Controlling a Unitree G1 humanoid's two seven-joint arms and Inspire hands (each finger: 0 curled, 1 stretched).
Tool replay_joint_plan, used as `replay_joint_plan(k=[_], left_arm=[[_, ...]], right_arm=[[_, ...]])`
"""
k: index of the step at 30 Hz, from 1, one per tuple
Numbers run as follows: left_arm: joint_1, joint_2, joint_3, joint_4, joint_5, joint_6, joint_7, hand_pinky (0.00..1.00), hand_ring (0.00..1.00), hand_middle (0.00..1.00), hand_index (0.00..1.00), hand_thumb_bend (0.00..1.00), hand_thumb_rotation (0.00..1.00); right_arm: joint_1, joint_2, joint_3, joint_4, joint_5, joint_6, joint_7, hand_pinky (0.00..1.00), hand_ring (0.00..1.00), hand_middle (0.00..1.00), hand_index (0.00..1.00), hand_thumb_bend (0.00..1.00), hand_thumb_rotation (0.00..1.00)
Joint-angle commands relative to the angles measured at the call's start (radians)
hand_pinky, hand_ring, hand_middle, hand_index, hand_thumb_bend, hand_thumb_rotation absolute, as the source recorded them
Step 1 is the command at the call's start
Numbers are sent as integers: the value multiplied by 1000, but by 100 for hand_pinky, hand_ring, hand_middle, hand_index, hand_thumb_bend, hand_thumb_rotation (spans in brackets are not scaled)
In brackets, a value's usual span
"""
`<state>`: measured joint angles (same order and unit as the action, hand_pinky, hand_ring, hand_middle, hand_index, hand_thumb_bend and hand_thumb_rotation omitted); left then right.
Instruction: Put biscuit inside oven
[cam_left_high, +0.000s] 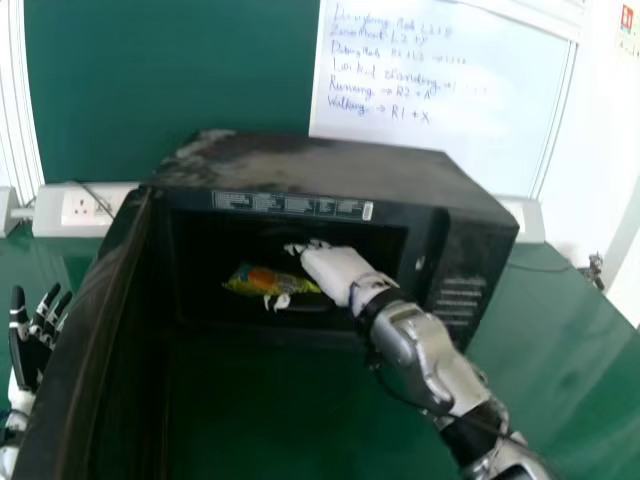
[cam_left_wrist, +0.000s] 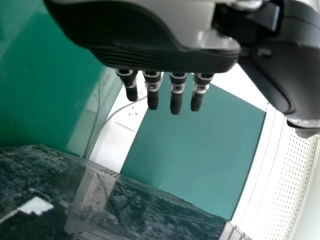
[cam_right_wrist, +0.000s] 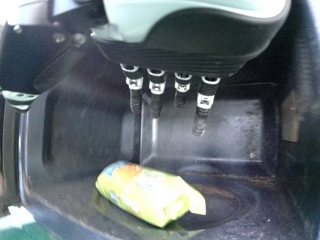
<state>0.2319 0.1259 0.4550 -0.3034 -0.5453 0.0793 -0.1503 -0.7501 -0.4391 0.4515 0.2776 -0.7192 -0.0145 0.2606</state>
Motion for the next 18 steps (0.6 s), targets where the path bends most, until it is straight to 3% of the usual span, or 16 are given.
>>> replay_joint_plan(k=[1, 5, 7, 13, 18], left_arm=[[-16, 13, 7, 14, -5, -10, -13, 84, 89, 91, 95, 97, 62], [-21, 13, 12, 20, -7, -7, -11, 84, 89, 91, 94, 98, 61], [-23, 15, 15, 22, -8, -5, -10, 83, 89, 91, 94, 98, 61], [-27, 22, 23, 29, -17, 1, -11, 85, 90, 91, 94, 99, 60], [-24, 32, 25, 36, -22, -6, -25, 84, 90, 91, 95, 97, 61]], right_arm=[[34, -19, -47, -33, 44, -25, 1, 78, 87, 91, 95, 96, 72], [95, -35, -121, -114, 128, -39, 36, 67, 80, 88, 92, 96, 72], [130, -35, -167, -173, 196, -21, 74, 67, 79, 86, 89, 93, 67], [214, -52, -264, -398, 337, 119, 222, 67, 76, 81, 83, 87, 59], [261, -83, -328, -517, 435, 211, 321, 70, 79, 82, 84, 86, 58]])
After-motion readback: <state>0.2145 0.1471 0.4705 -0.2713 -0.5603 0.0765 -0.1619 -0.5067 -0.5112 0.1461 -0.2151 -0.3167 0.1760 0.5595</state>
